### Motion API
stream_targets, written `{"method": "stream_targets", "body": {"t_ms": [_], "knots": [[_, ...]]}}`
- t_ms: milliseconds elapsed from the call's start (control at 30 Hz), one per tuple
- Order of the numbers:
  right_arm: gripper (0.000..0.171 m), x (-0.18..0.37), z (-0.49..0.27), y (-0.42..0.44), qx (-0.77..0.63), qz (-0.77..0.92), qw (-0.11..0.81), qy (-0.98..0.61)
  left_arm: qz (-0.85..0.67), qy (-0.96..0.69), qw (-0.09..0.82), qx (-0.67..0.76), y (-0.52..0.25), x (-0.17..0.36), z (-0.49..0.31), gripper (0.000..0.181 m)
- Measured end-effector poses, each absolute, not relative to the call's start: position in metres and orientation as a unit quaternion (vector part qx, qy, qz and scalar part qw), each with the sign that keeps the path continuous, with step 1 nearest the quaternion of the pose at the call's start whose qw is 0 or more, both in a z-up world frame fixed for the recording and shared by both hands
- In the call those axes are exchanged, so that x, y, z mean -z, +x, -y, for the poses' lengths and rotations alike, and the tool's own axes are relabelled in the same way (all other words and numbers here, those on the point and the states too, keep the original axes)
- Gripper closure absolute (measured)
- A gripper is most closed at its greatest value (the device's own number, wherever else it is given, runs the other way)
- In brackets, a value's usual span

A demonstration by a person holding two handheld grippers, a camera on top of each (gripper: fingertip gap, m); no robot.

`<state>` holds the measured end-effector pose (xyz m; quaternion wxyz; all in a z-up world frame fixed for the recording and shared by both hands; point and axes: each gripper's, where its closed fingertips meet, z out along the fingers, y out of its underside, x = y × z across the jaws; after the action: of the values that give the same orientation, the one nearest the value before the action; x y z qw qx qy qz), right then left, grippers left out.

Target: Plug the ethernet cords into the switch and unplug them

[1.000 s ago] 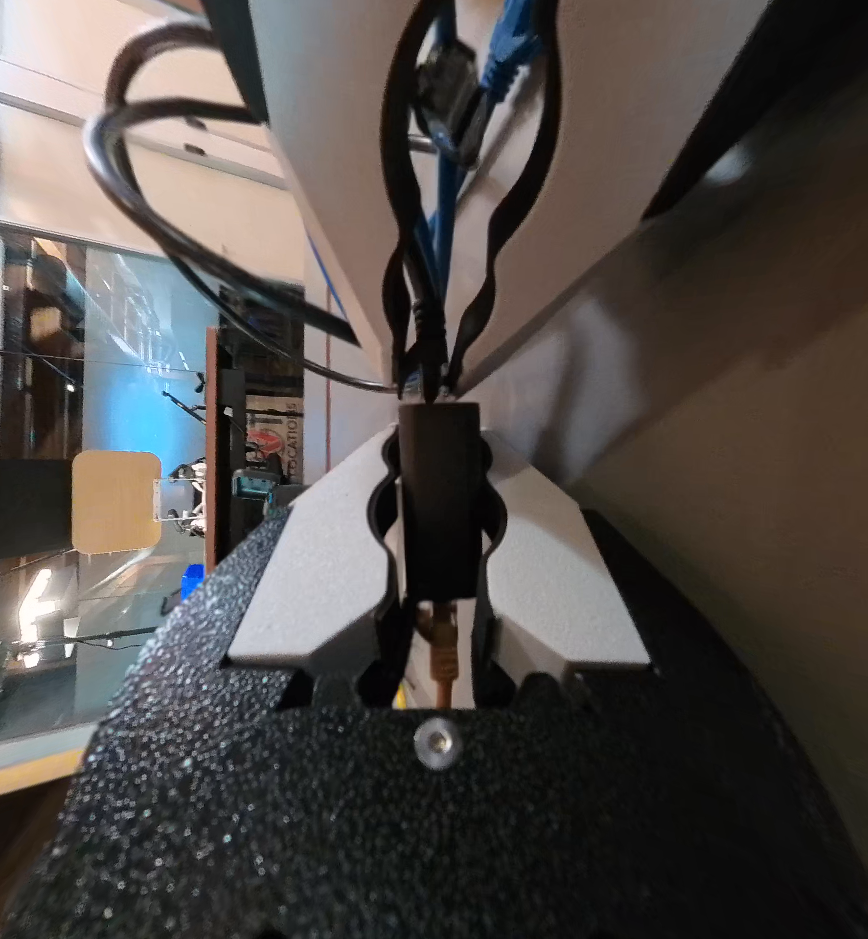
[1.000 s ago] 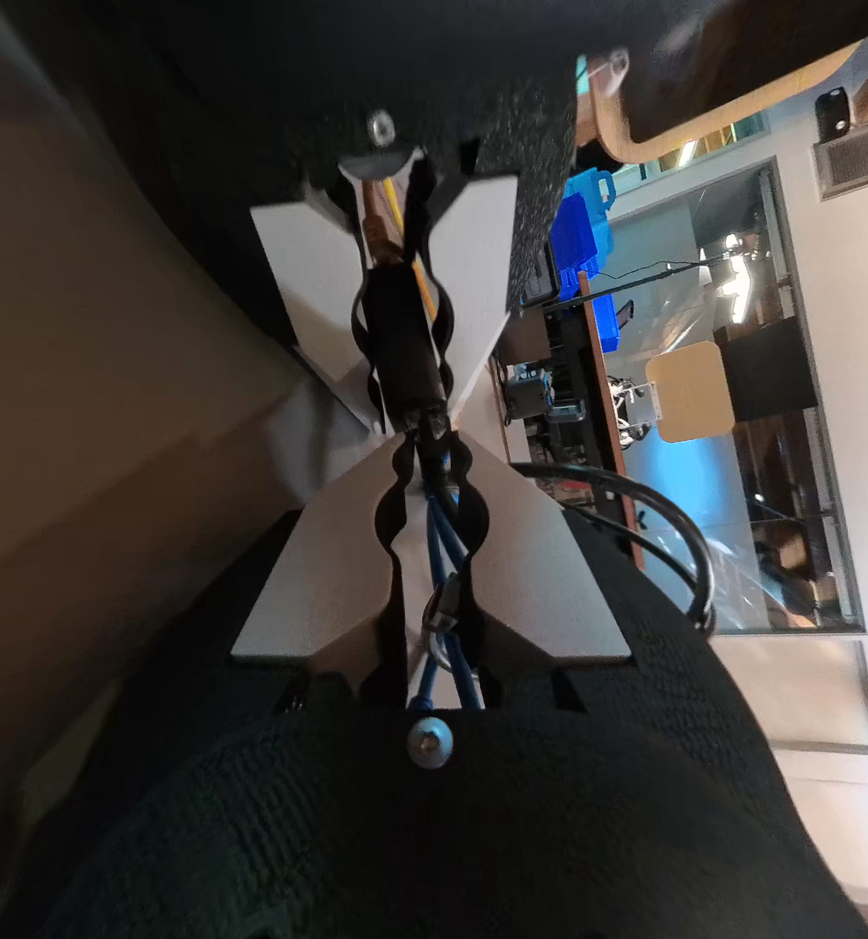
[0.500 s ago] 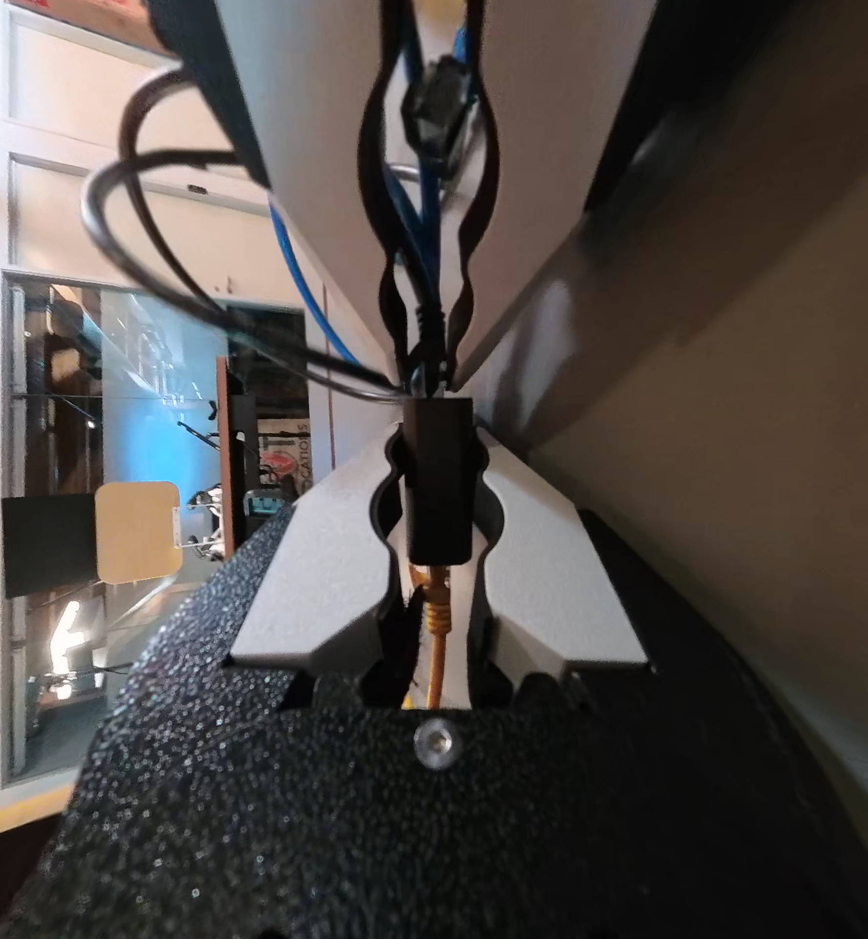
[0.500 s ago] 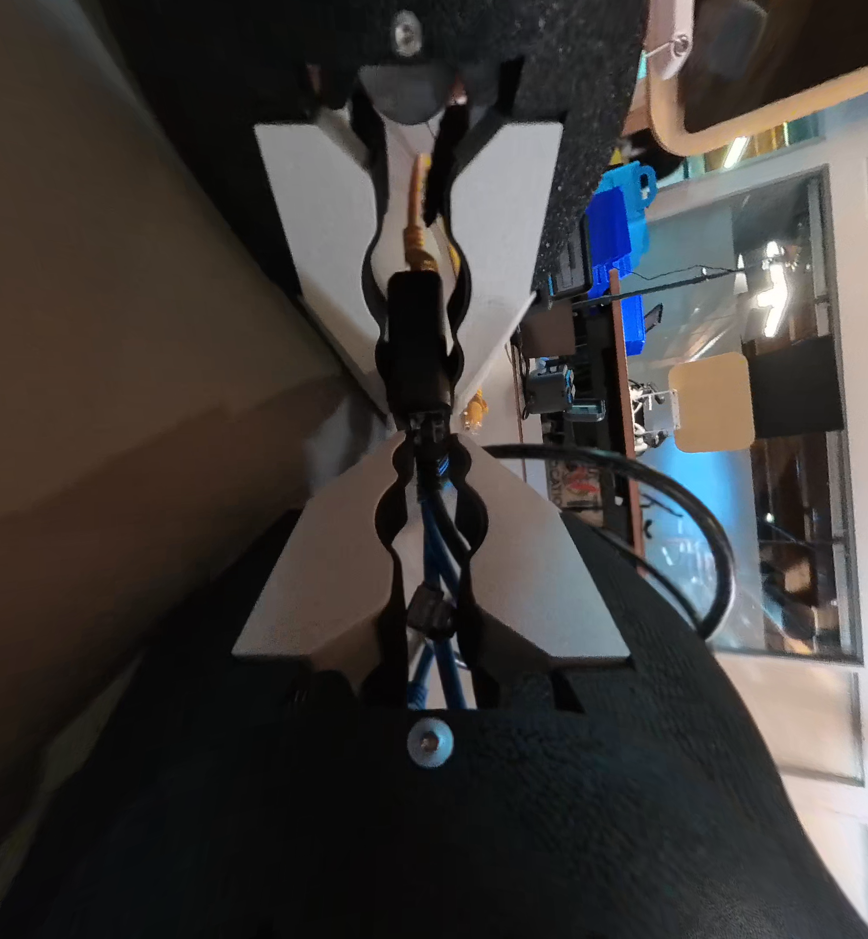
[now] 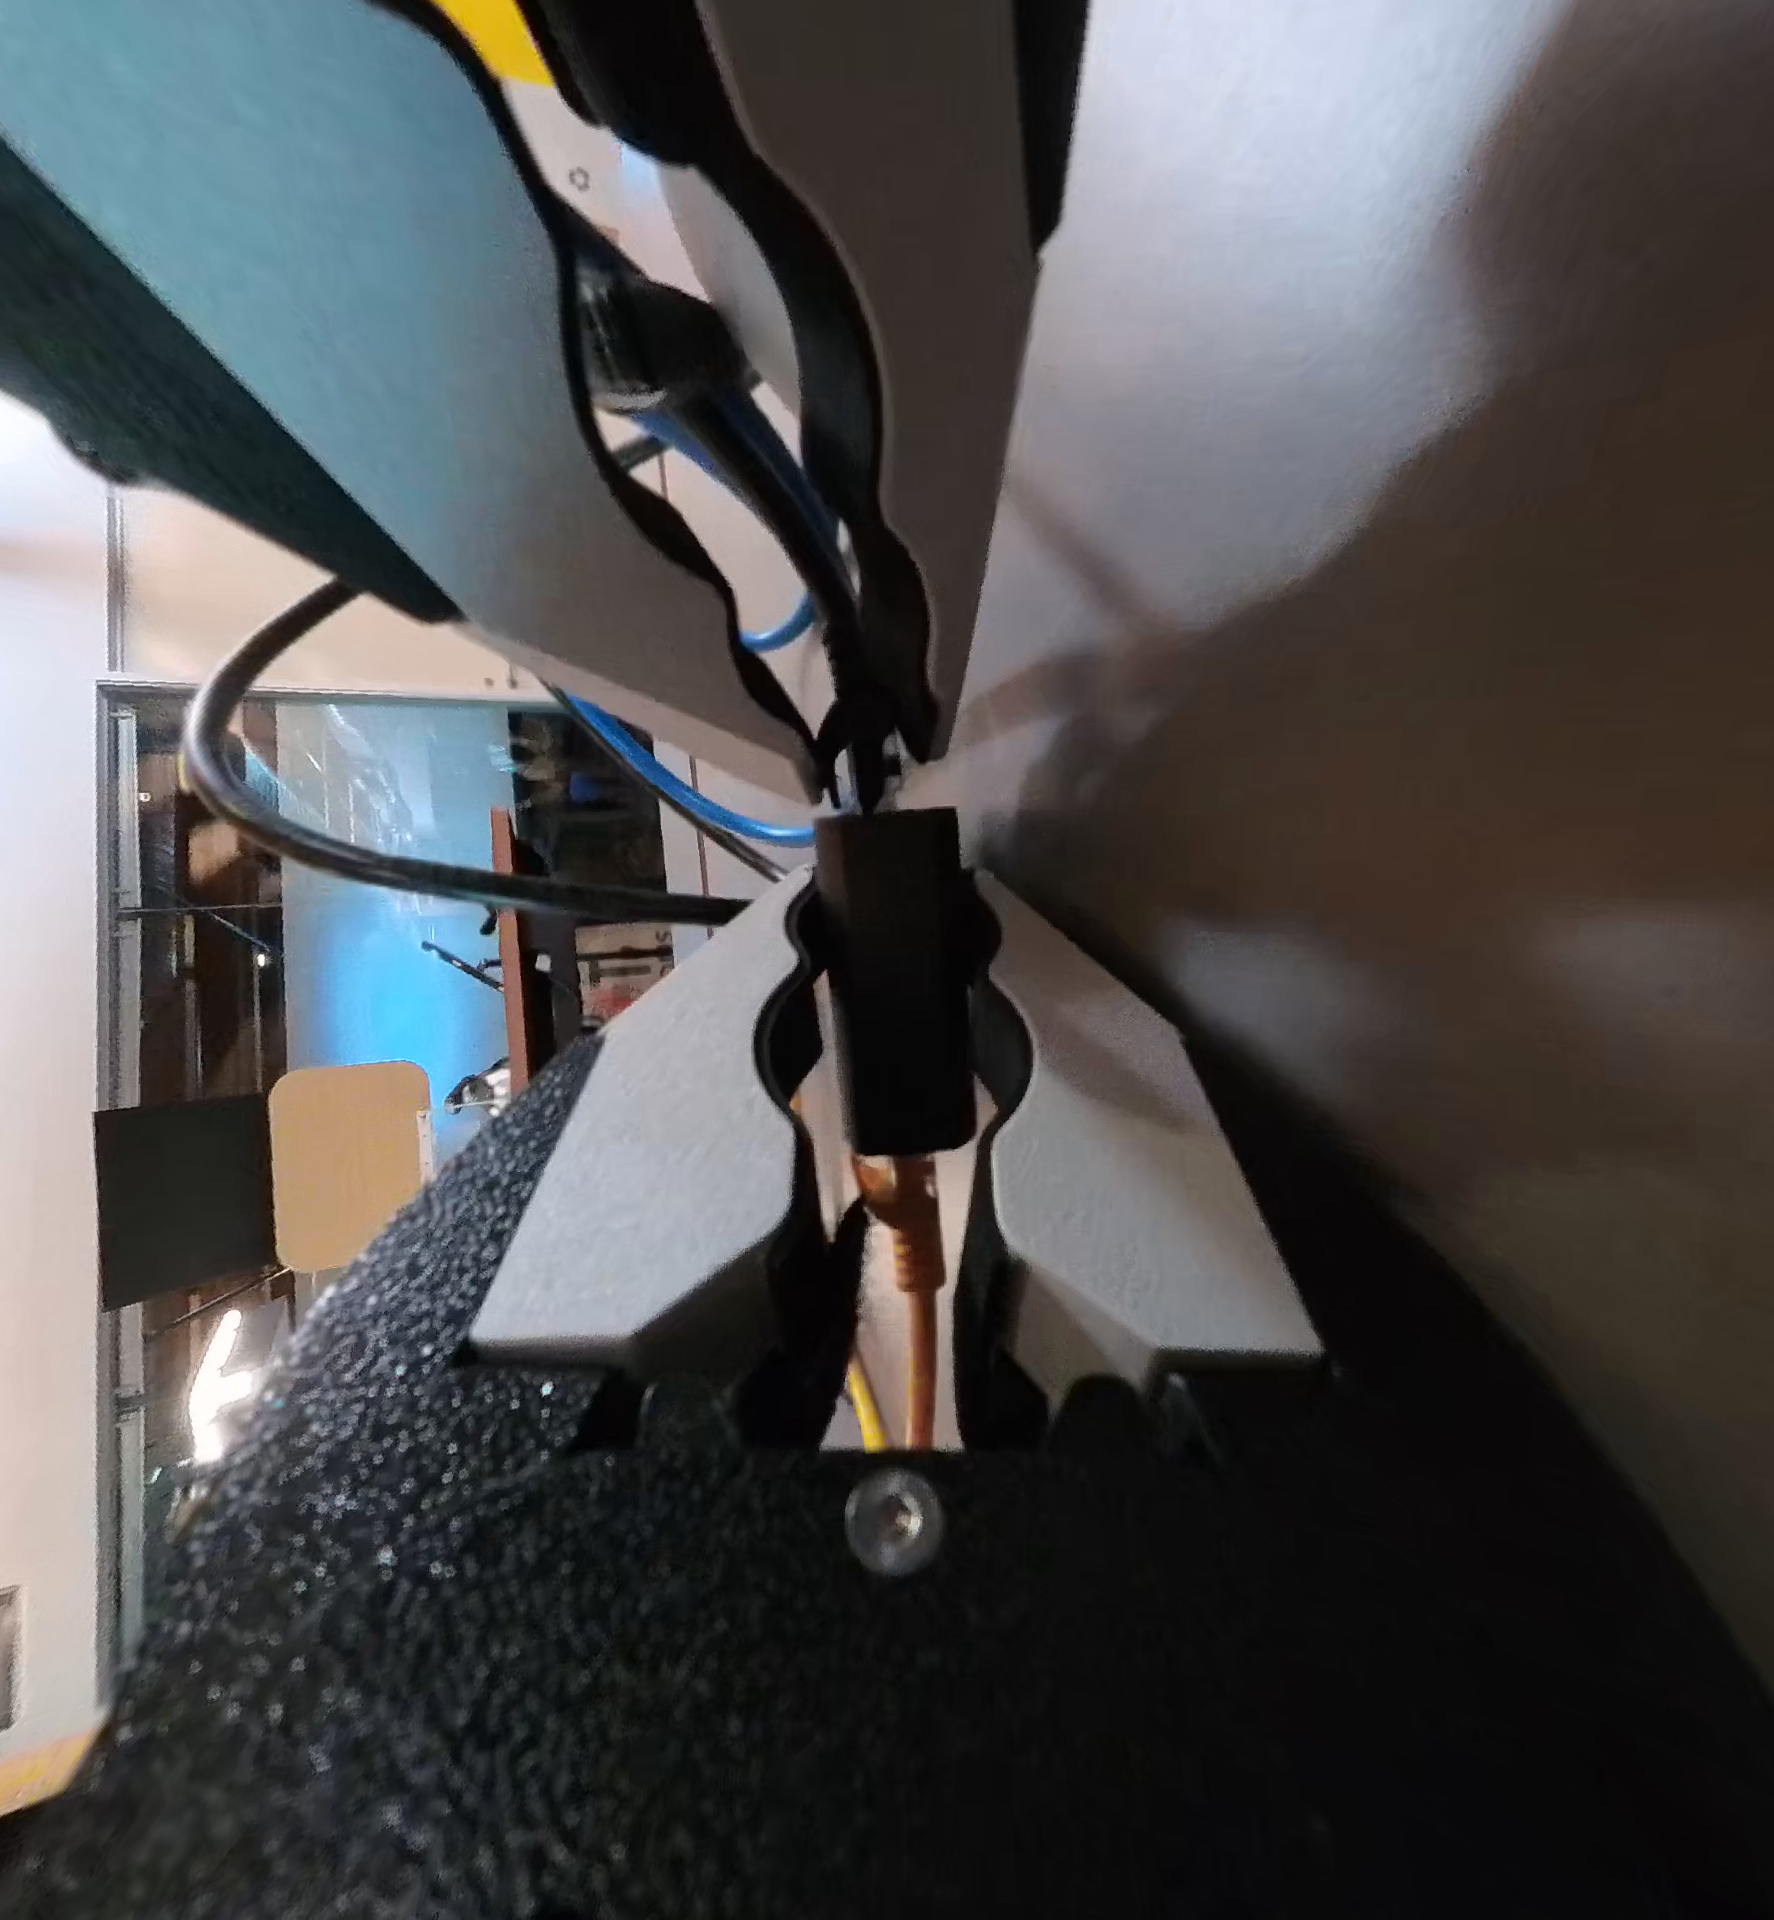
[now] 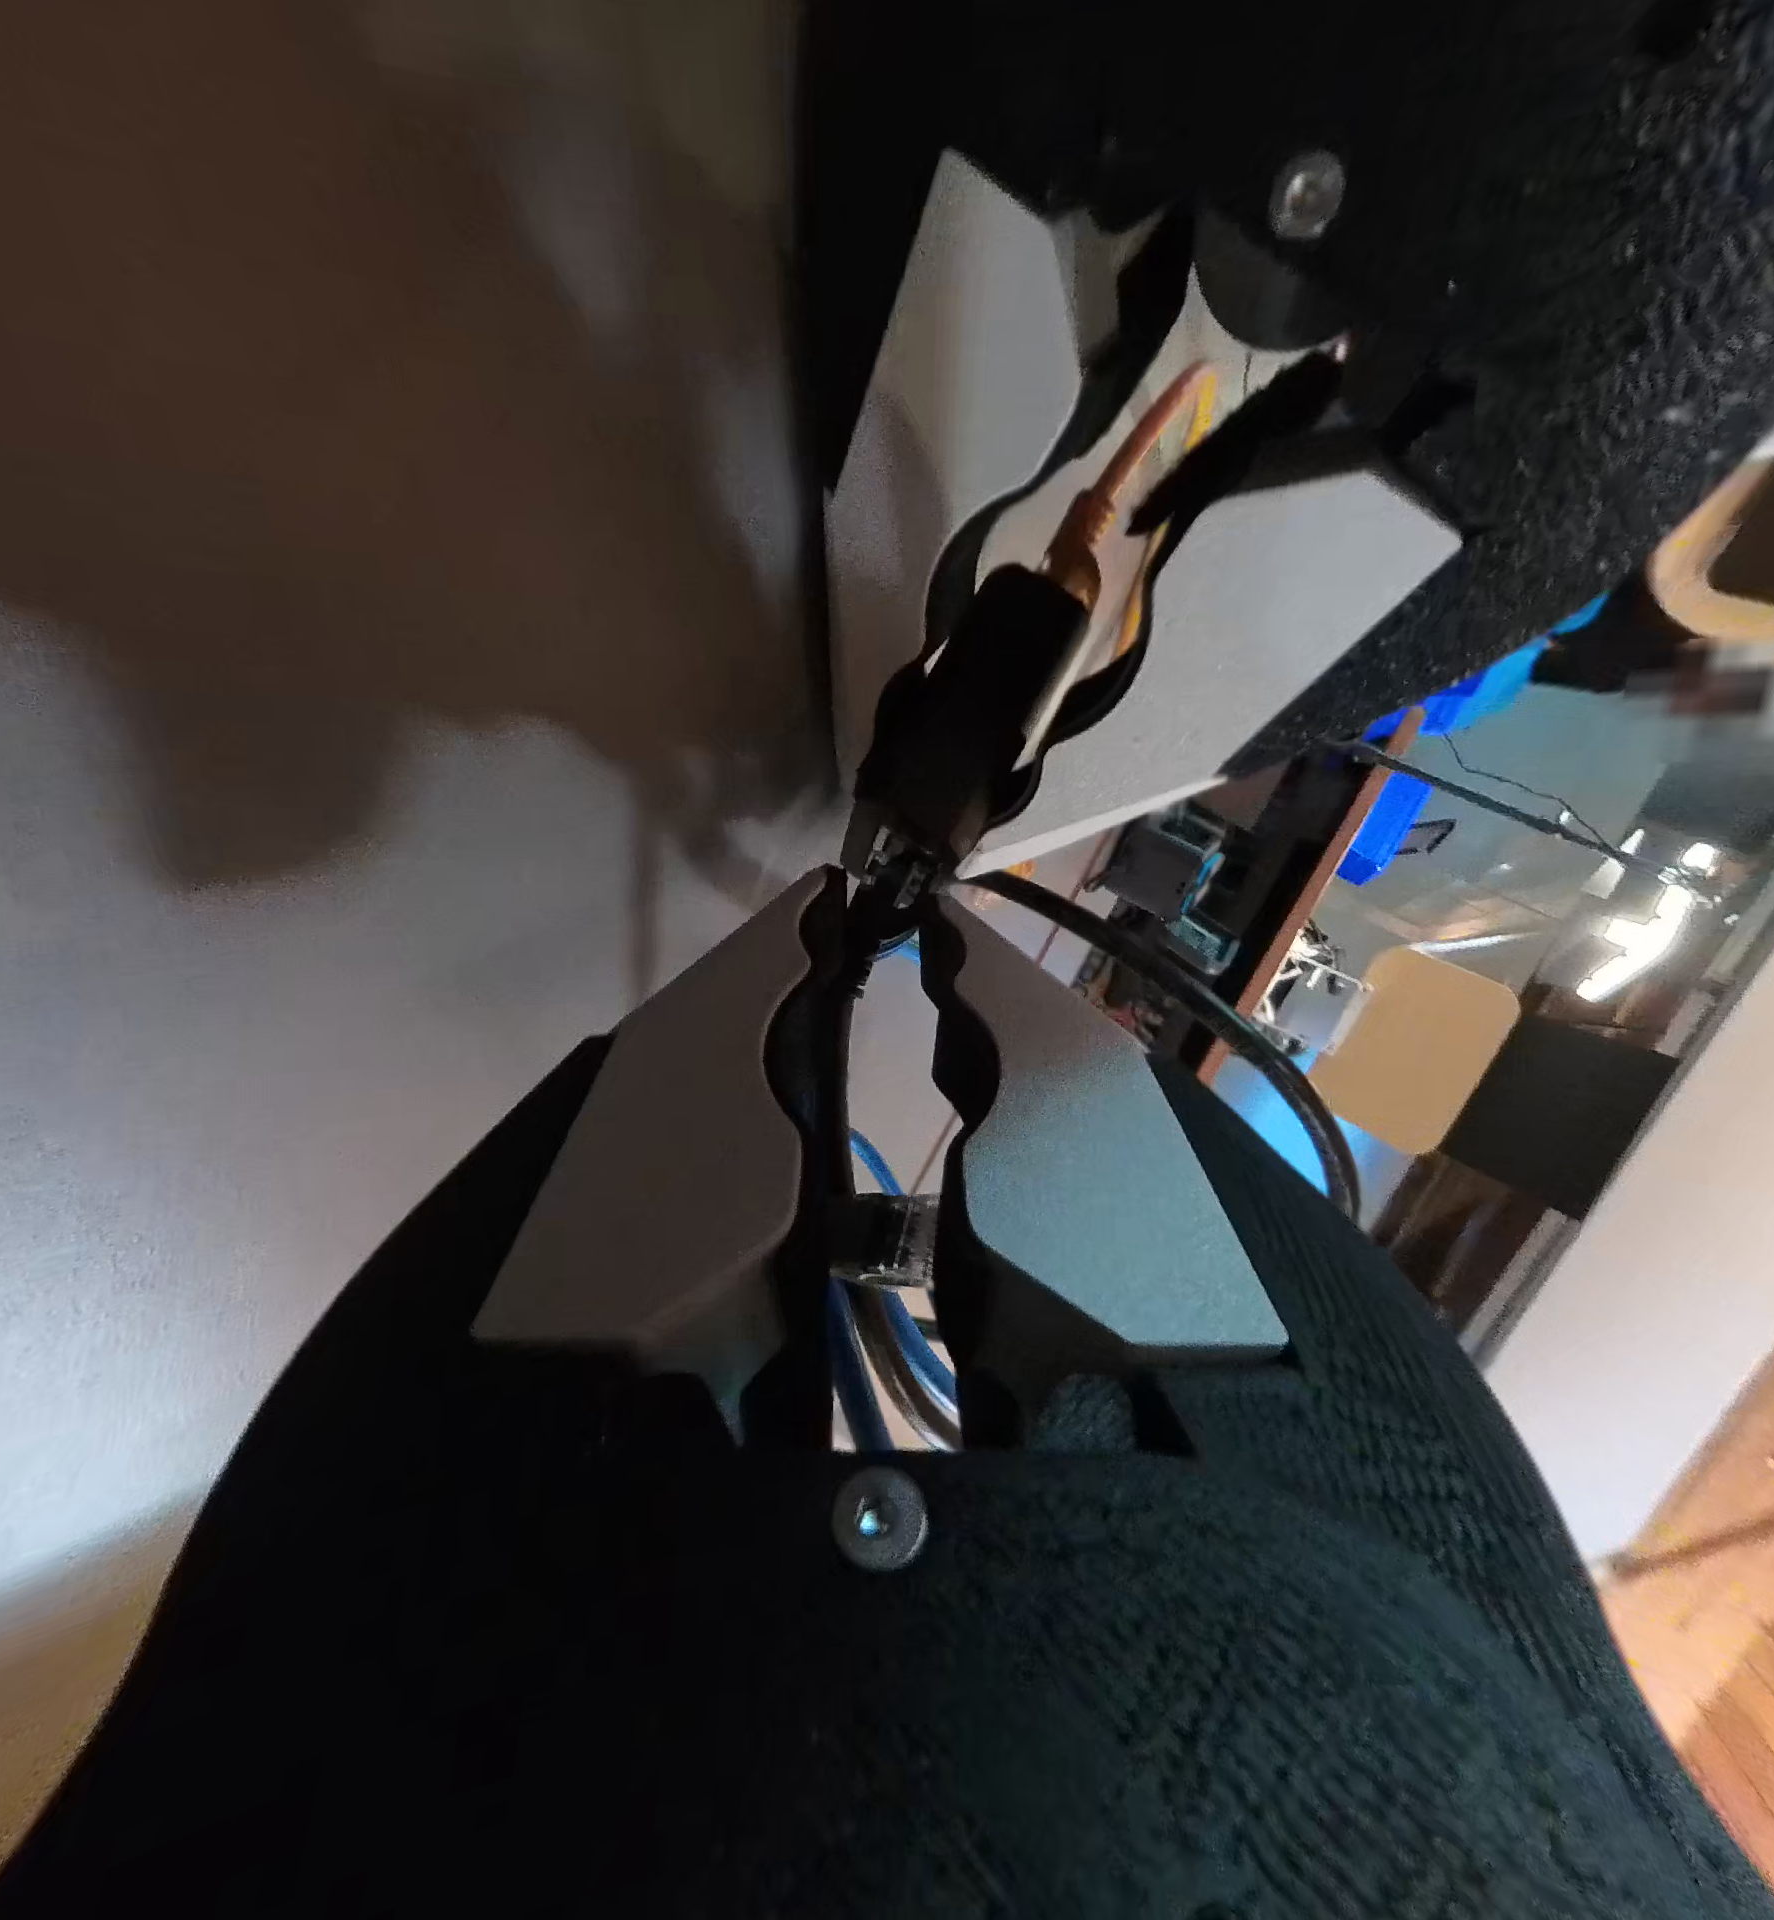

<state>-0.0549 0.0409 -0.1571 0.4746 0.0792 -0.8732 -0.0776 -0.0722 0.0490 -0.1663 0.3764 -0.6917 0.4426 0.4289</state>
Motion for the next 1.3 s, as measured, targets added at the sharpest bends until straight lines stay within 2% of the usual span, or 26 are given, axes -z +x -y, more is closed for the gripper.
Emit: {"method": "stream_targets", "body": {"t_ms": [200,400,533,567,633,700,833,967,1200,1300], "knots": [[0.159,0.156,-0.041,-0.042,0.015,0.887,0.459,0.053,-0.462,-0.676,0.409,-0.402,-0.058,0.166,-0.052,0.158],[0.159,0.142,-0.028,-0.015,-0.184,0.898,0.394,-0.066,-0.441,-0.709,0.489,-0.252,-0.025,0.157,-0.045,0.159],[0.158,0.142,-0.04,-0.017,-0.163,0.873,0.436,-0.147,-0.404,-0.738,0.46,-0.283,-0.028,0.156,-0.053,0.159],[0.153,0.141,-0.044,-0.02,-0.137,0.858,0.471,-0.154,-0.397,-0.741,0.454,-0.296,-0.03,0.156,-0.054,0.159],[0.123,0.143,-0.061,-0.024,-0.047,0.828,0.534,-0.164,-0.383,-0.75,0.454,-0.291,-0.027,0.157,-0.056,0.159],[0.113,0.151,-0.068,-0.026,0.0,0.811,0.559,-0.172,-0.38,-0.751,0.454,-0.294,-0.026,0.157,-0.056,0.159],[0.127,0.153,-0.068,-0.031,0.04,0.775,0.608,-0.168,-0.388,-0.745,0.45,-0.303,-0.023,0.158,-0.056,0.159],[0.152,0.147,-0.067,-0.035,0.084,0.751,0.641,-0.137,-0.382,-0.744,0.455,-0.307,-0.026,0.155,-0.057,0.159],[0.157,0.154,-0.065,-0.034,0.089,0.771,0.619,-0.122,-0.4,-0.742,0.438,-0.314,-0.028,0.159,-0.055,0.159],[0.158,0.161,-0.061,-0.031,0.117,0.795,0.593,-0.054,-0.438,-0.729,0.411,-0.329,-0.028,0.164,-0.052,0.159]]}}
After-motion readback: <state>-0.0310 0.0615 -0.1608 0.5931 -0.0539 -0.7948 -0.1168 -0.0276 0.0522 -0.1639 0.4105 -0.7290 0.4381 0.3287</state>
